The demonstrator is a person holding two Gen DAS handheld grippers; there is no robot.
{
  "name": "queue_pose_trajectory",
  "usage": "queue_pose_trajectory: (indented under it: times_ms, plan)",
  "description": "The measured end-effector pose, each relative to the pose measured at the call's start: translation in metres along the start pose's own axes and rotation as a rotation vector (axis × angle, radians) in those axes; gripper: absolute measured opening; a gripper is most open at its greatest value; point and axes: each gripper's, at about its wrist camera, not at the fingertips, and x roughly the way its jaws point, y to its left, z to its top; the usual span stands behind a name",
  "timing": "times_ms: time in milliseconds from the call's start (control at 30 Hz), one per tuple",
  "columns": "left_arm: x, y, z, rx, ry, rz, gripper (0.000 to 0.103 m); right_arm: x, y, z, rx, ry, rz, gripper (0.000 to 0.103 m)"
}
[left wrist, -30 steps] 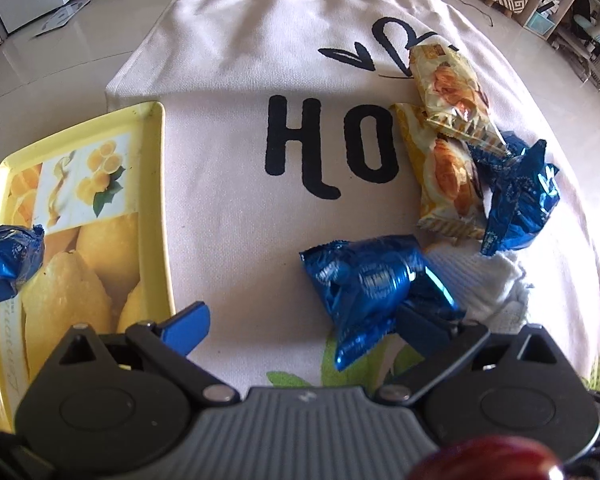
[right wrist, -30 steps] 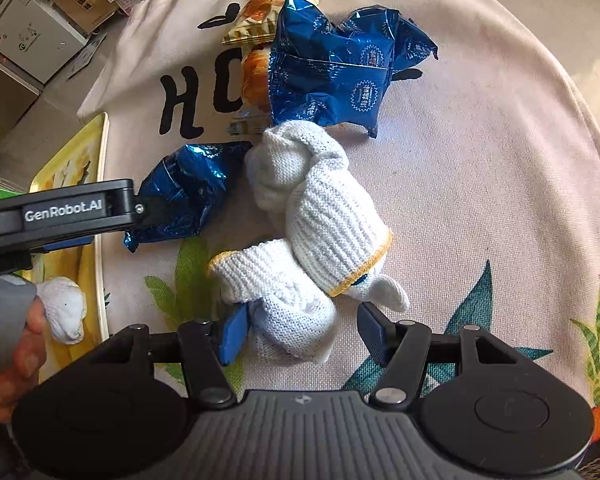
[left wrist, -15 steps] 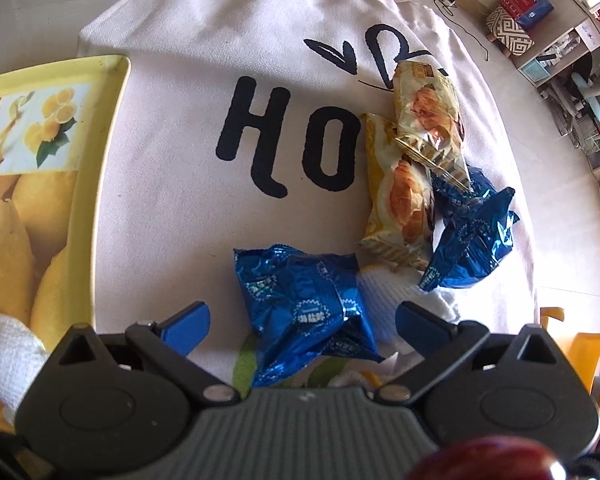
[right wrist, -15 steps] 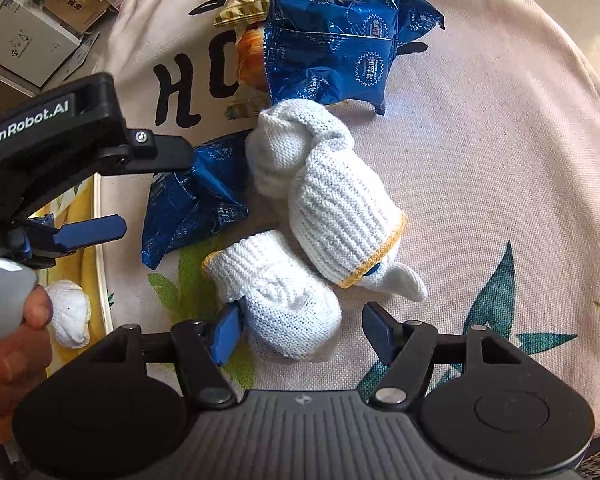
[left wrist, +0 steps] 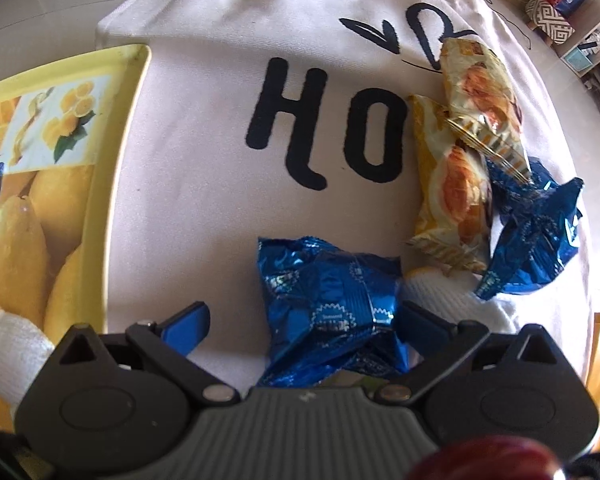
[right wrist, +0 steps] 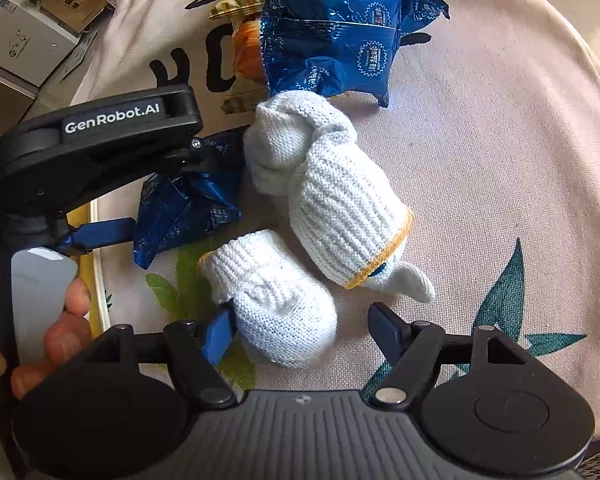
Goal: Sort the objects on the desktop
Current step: 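Grasp a blue foil packet with the left gripper while the right gripper holds the glove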
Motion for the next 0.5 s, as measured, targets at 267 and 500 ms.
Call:
queue_pose_trajectory:
  times_ms: [267,500]
  plan:
    - [0.0,0.004,-0.002,0.042,-0.023,0.054,0.102,0.0,0.001,0.001,-0.009,-0.001,-0.005,0.073]
    - [0.01,-0.007,0.0,0.102,-0.023,0.071,0.102,0.003,0.003,0.001,-0.011,-0.002,-0.009,0.074]
